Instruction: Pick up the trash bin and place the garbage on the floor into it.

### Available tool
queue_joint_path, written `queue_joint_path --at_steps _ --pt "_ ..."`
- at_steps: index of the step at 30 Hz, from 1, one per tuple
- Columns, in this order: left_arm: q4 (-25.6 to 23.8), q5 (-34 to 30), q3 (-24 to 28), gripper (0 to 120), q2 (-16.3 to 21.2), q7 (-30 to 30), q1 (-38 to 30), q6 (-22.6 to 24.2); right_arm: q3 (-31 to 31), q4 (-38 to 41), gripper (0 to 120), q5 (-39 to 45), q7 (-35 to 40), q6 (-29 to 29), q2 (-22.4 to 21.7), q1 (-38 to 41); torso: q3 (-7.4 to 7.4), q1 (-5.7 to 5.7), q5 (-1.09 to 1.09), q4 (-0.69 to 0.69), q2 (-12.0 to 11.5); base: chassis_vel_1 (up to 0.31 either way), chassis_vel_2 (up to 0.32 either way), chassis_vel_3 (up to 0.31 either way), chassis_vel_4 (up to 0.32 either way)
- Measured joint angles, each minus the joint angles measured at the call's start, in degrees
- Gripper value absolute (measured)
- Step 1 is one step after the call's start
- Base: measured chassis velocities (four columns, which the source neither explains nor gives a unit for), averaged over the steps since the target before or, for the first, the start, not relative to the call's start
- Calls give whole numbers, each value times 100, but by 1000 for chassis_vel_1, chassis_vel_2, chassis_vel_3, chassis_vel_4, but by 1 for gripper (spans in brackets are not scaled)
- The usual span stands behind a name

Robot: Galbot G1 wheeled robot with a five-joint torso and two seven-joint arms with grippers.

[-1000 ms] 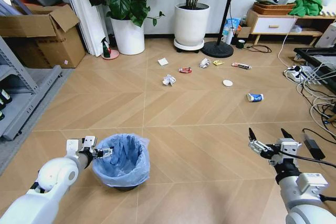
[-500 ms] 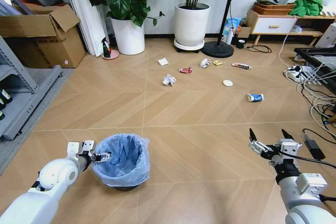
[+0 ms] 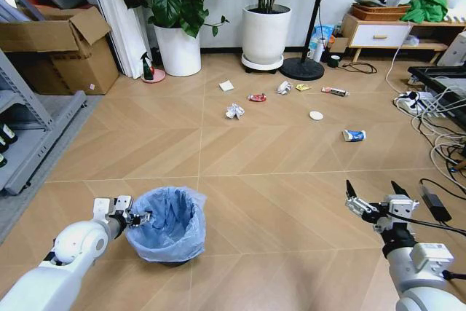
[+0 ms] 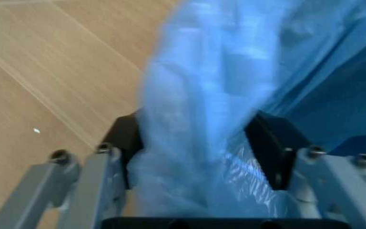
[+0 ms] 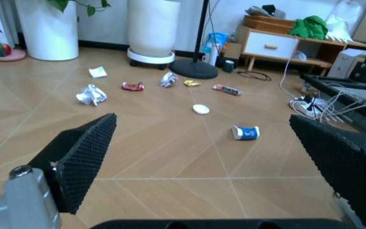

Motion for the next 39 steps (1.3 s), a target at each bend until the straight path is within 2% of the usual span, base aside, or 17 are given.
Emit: queue_joint_path --at_steps 1,2,3,5,6,11,12,14,24,39 --pt "-14 3 0 48 -1 -6 13 2 0 -4 100 0 2 2 -1 2 1 0 -4 1 0 0 0 0 0" --pt "-14 3 0 48 -1 -6 13 2 0 -4 100 0 2 2 -1 2 1 0 -4 1 0 0 0 0 0" --pt "-58 1 4 41 2 0 26 6 0 -12 100 -2 6 5 -1 17 1 0 -5 -1 0 0 0 0 0" --pt "-76 0 5 32 3 -1 23 15 -6 -30 100 -6 14 6 0 36 1 0 -1 -1 0 0 0 0 0" --pt "-76 0 5 32 3 -1 23 15 -6 -30 100 -6 14 6 0 36 1 0 -1 -1 0 0 0 0 0" --pt "-124 15 1 10 31 -9 19 16 -19 -69 100 -16 21 18 6 55 1 0 1 -1 0 0 0 0 0" --pt "-124 15 1 10 31 -9 19 16 -19 -69 100 -16 21 18 6 55 1 0 1 -1 0 0 0 0 0" --pt "-129 24 -12 0 34 -29 26 12 -22 -96 100 -23 24 22 4 71 1 0 1 -1 0 0 0 0 0" --pt "-314 -7 -96 0 -24 -200 92 15 -6 -131 100 3 56 -5 -17 131 1 0 0 -1 0 0 0 0 0" --pt "-1634 -606 -1161 0 -354 -948 569 19 77 -34 100 484 277 -323 -275 535 0 0 2 0 0 0 0 0 0"
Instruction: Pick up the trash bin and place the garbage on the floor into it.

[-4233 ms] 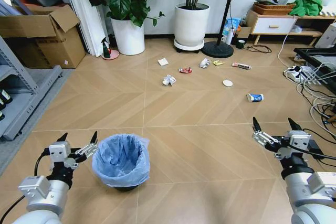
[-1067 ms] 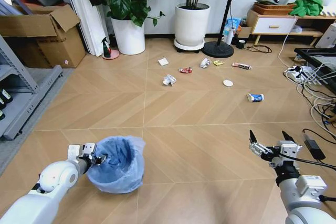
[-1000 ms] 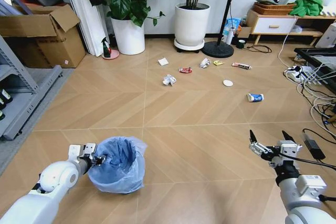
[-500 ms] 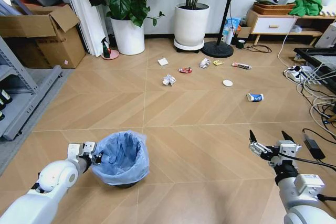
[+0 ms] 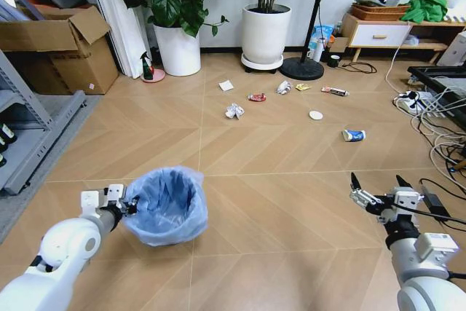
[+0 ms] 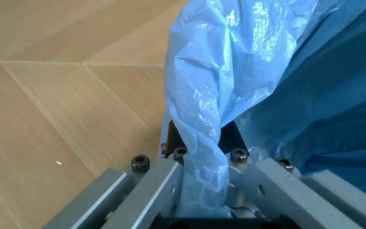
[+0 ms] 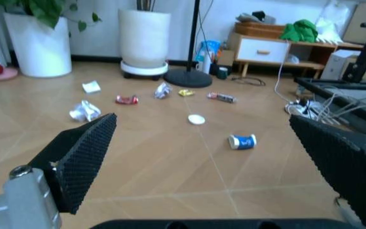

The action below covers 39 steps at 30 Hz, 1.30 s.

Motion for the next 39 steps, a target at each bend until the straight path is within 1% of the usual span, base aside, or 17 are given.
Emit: queue_joint_path --at_steps 1,2,6,8,10,11,13,15,16,20,22,28,29,39 --pt "-166 -46 -89 0 -6 -95 61 0 0 1 100 105 45 -43 -64 120 0 0 0 1 0 0 0 0 0" --pt "-166 -46 -89 0 -6 -95 61 0 0 1 100 105 45 -43 -64 120 0 0 0 1 0 0 0 0 0" --pt "-574 -67 -224 0 -87 -203 213 0 0 3 100 408 109 -214 -205 499 0 0 -1 1 0 0 0 0 0" --pt "-647 -50 -232 0 -125 -203 233 0 -1 4 100 449 109 -248 -214 560 0 0 -1 1 0 0 0 0 0" --pt "-831 92 -248 0 -244 -161 265 0 -8 13 100 494 69 -290 -219 640 0 0 -1 0 0 0 0 0 0" --pt "-831 92 -248 0 -244 -161 265 0 -8 13 100 494 69 -290 -219 640 0 0 -1 0 0 0 0 0 0" --pt "-931 366 -262 0 -345 -31 297 -18 -10 34 100 517 -12 -317 -221 643 0 0 1 -1 0 0 0 0 0" --pt "-985 549 -276 0 -428 134 346 -73 -7 52 100 547 -57 -332 -261 604 0 0 -1 0 0 0 0 0 0" --pt "-985 549 -276 0 -428 134 346 -73 -7 52 100 547 -57 -332 -261 604 0 0 -1 0 0 0 0 0 0" --pt "-1131 726 -334 0 -679 220 502 -182 43 68 100 608 -117 -336 -372 523 0 0 -1 0 0 0 0 0 0" --pt "-1150 751 -343 0 -713 223 521 -190 46 70 100 608 -123 -336 -377 513 0 -1 0 1 0 0 0 0 0" --pt "-1162 829 -347 0 -761 220 529 -190 43 93 100 548 -150 -335 -317 447 -1 -1 0 0 0 -34 30 35 -24" --pt "-1162 832 -348 0 -761 219 528 -190 42 101 100 524 -158 -333 -299 425 -1 -1 -1 -2 0 -93 147 109 -109" --pt "-1156 857 -302 0 -754 237 541 -163 36 121 100 401 -182 -292 -221 342 1 0 -1 0 0 -184 186 189 -187"
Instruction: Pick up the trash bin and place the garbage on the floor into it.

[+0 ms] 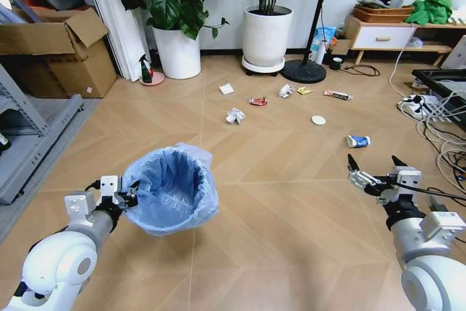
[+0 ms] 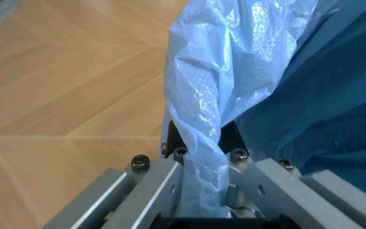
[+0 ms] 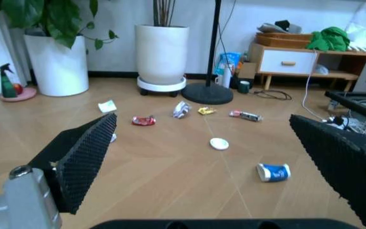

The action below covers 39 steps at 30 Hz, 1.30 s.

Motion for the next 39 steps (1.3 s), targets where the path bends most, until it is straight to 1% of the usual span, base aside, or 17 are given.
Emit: queue_joint_path --at_steps 2,4,6,8,11,12,14,16,17,20,22,25,37,39 --pt "-9 1 1 0 0 7 11 1 -3 1 100 -13 0 2 14 0 0 0 -1 -2 0 -214 210 211 -219" --pt "-20 4 1 0 13 15 26 2 -12 1 100 -46 -7 4 33 -4 0 0 3 0 0 -205 201 179 -195" --pt "-22 8 1 0 19 18 31 2 -16 1 100 -70 -11 9 41 -12 -1 0 -2 0 0 -166 172 179 -156" --pt "-32 13 1 0 28 21 40 2 -31 -1 100 -123 -18 33 58 -35 -1 0 3 1 0 -153 174 169 -156" --pt "-57 17 6 0 32 25 56 3 -39 -4 100 -165 -30 53 71 -44 -1 0 -1 1 0 -159 173 144 -168" --pt "-73 21 15 0 33 29 66 3 -41 -5 100 -179 -36 62 78 -46 -1 0 -1 -1 0 -163 189 133 -238" --pt "-96 32 22 0 34 34 86 3 -48 -8 100 -197 -45 68 89 -47 -1 0 3 -1 0 -154 227 134 -231" --pt "-105 42 22 0 34 36 102 3 -50 -9 100 -204 -46 70 91 -51 -1 0 3 0 0 -139 237 130 -224" --pt "-114 52 22 0 34 45 120 3 -51 -9 100 -215 -47 73 94 -58 -1 -1 -4 -1 0 -133 262 149 -239" --pt "-136 84 21 0 30 60 155 3 -53 -16 100 -242 -50 82 102 -71 -1 0 3 0 0 -112 270 146 -266" --pt "-155 94 21 0 24 75 176 4 -54 -16 100 -250 -50 88 106 -76 -1 0 -1 1 0 -107 283 131 -283" --pt "-173 113 20 0 20 99 189 3 -57 -16 100 -254 -50 89 114 -77 -2 0 1 -1 0 -99 278 82 -287" --pt "-195 211 35 0 -2 190 216 -2 -66 -15 100 -257 -55 89 147 -73 -1 -1 2 1 0 -84 302 88 -292" --pt "-195 264 46 0 -18 238 229 -10 -62 -16 100 -257 -55 88 153 -85 -2 -1 -1 1 0 -124 295 131 -276"
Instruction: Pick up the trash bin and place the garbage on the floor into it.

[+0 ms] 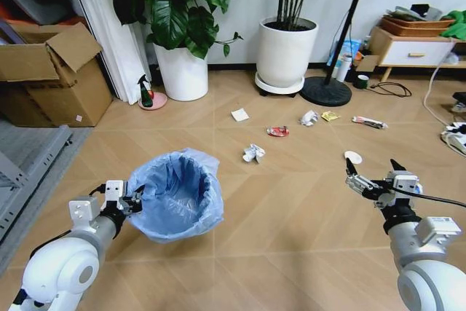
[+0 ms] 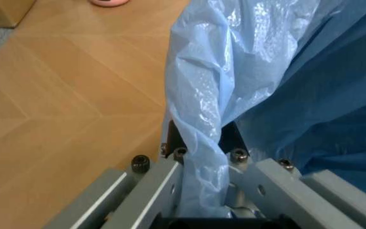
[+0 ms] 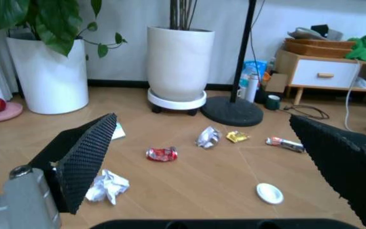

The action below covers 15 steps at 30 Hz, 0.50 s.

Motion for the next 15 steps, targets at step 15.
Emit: queue_joint_path --at_steps 15 --pt "6 30 -12 0 -20 43 9 -13 -3 -32 100 -24 -12 -16 24 16 1 1 3 -1 0 -270 262 274 -261"
